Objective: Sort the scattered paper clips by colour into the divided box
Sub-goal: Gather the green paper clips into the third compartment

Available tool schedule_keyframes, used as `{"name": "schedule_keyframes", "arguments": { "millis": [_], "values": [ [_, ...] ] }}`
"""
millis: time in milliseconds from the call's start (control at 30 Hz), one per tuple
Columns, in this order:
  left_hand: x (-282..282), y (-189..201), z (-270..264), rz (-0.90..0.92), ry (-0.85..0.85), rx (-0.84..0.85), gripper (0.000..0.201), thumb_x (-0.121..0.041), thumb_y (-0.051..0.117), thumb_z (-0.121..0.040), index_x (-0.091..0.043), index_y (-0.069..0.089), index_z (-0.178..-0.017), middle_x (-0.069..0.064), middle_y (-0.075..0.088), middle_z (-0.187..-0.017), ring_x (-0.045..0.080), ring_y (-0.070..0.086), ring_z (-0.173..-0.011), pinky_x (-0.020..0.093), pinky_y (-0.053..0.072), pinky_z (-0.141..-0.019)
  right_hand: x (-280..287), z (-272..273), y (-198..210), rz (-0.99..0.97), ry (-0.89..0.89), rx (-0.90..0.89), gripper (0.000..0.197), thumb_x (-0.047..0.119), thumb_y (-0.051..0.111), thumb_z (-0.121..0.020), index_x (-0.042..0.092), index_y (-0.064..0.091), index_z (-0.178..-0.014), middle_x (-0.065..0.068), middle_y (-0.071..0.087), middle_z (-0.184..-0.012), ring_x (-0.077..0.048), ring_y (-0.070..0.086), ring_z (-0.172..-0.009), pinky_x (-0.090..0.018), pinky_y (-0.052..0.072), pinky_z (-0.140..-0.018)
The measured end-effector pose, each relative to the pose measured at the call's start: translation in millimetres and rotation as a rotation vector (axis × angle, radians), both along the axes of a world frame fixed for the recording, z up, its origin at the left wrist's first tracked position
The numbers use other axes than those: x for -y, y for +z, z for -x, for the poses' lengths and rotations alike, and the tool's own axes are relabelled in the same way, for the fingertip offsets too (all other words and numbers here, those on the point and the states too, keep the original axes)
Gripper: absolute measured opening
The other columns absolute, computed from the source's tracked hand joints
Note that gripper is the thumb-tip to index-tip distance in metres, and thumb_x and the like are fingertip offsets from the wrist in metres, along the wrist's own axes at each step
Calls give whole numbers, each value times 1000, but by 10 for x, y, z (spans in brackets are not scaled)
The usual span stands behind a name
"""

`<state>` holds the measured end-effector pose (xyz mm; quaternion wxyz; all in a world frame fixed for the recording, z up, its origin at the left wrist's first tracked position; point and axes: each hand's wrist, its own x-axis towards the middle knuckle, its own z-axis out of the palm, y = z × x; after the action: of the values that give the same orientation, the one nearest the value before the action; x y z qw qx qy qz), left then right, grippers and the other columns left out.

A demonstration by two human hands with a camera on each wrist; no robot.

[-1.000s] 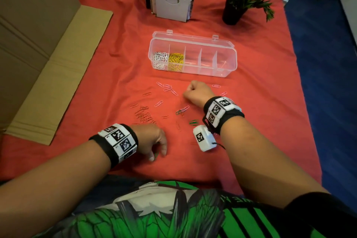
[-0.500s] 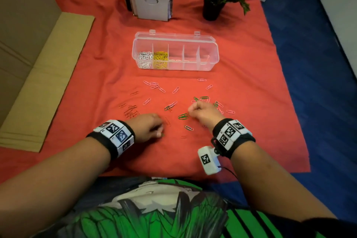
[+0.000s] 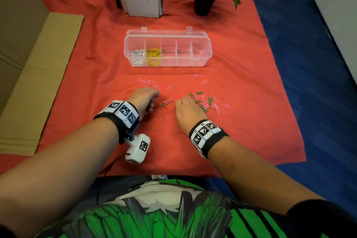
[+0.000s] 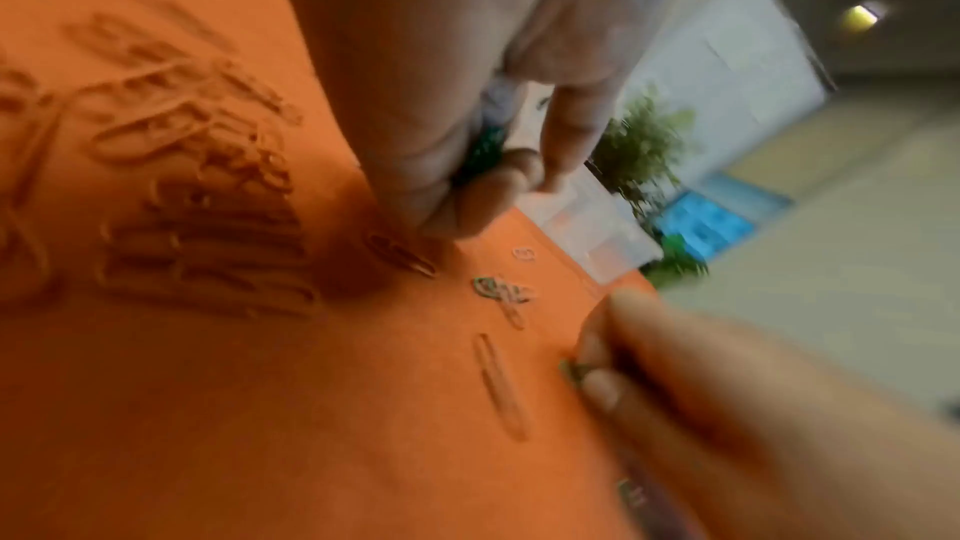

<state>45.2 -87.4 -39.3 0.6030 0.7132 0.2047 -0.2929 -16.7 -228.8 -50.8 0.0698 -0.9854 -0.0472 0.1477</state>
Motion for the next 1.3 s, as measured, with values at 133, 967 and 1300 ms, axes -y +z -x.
{"name": "schedule_keyframes", "arguments": {
  "millis": [133,967,1300],
  "values": [
    [14,-79,61,-603,-473,373,11,-28,72,-75,-16,69,-75,3,67,-73,18,60,-67,23,43,-66,-2,22,11,0,-29,72,47,10,7,-84,7,48,-106,-17,54,-109,-34,54,-103,-43,48,-78],
    [-192,-30,29,-6,-171,137,19,-9,58,-87,-21,53,-73,-7,47,-45,0,34,-27,11,26,-30,107,-220,167,-1036,-609,-324,27,-1,37,-90,15,59,-91,1,43,-65,-10,39,-56,-20,32,-48],
    [-224,59,28,126,-296,196,24,5,55,-86,-19,50,-86,1,45,-68,-4,45,-37,6,34,-39,53,-409,289,-1197,-704,-421,24,5,46,-90,18,55,-73,4,38,-60,-2,28,-40,-16,22,-38]
  ]
}}
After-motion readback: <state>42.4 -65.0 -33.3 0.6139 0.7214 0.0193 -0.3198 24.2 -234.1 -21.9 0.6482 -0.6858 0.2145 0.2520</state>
